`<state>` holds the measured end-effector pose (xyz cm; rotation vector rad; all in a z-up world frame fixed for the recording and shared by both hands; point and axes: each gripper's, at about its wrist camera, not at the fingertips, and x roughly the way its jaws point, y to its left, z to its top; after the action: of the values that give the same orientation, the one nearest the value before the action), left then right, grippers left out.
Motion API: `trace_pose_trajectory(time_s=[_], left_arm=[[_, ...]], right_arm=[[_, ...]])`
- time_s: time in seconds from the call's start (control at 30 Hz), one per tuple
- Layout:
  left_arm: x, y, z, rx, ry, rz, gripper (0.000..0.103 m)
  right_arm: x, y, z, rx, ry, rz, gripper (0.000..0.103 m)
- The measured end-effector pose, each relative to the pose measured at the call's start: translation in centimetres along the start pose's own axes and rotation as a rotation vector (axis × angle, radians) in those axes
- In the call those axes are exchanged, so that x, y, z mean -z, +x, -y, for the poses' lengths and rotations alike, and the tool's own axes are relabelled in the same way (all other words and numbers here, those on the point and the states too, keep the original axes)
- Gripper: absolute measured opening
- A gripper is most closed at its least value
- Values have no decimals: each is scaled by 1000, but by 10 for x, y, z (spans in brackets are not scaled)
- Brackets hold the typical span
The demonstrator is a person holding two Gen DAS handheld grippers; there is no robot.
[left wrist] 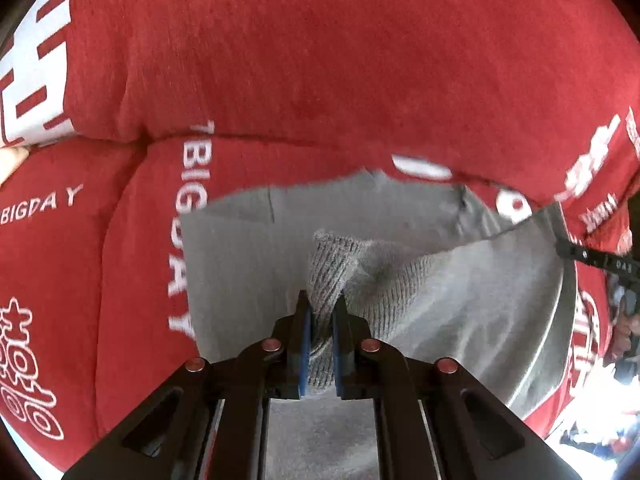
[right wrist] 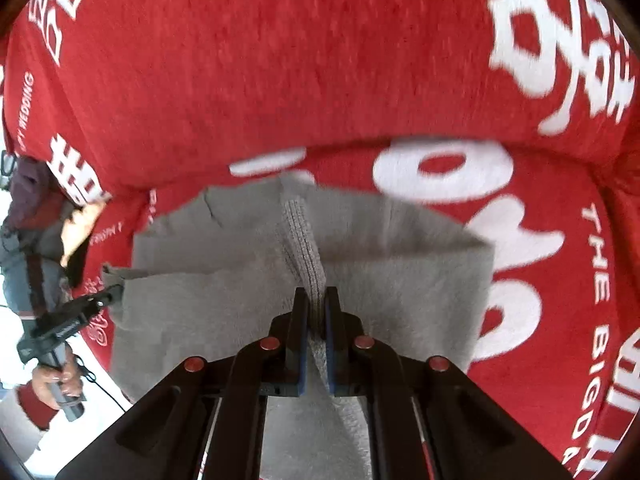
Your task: Fold small clothes
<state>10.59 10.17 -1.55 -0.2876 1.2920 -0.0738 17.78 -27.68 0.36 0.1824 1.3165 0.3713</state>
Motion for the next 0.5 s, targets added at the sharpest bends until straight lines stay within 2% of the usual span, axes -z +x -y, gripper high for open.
trace_pose_trajectory(time_s=[0.13,0.3,0.33,0.43,0.47,0.5], left_arm=[[-24,15,-3,-36,-12,33,10],[-30,45,-11,-129,-57,1,10],[-30,46,-15,-175,-75,-2,10],[-29,38,-25,-177,-112,-6,10],[-29,34,-28,-185,-111,-7,10],[-27,28,-31,-196,-100,-14,10]], right_arm=[[-22,5,4,16,4,28,8],[-28,50,19,82,32,-43,8],[-27,61,25,81,51,-69,8],[-25,68,32,71,78,-68,9],[-25,65,34,65,94,-66,15],[-24,62,35,78,106,-69,34]])
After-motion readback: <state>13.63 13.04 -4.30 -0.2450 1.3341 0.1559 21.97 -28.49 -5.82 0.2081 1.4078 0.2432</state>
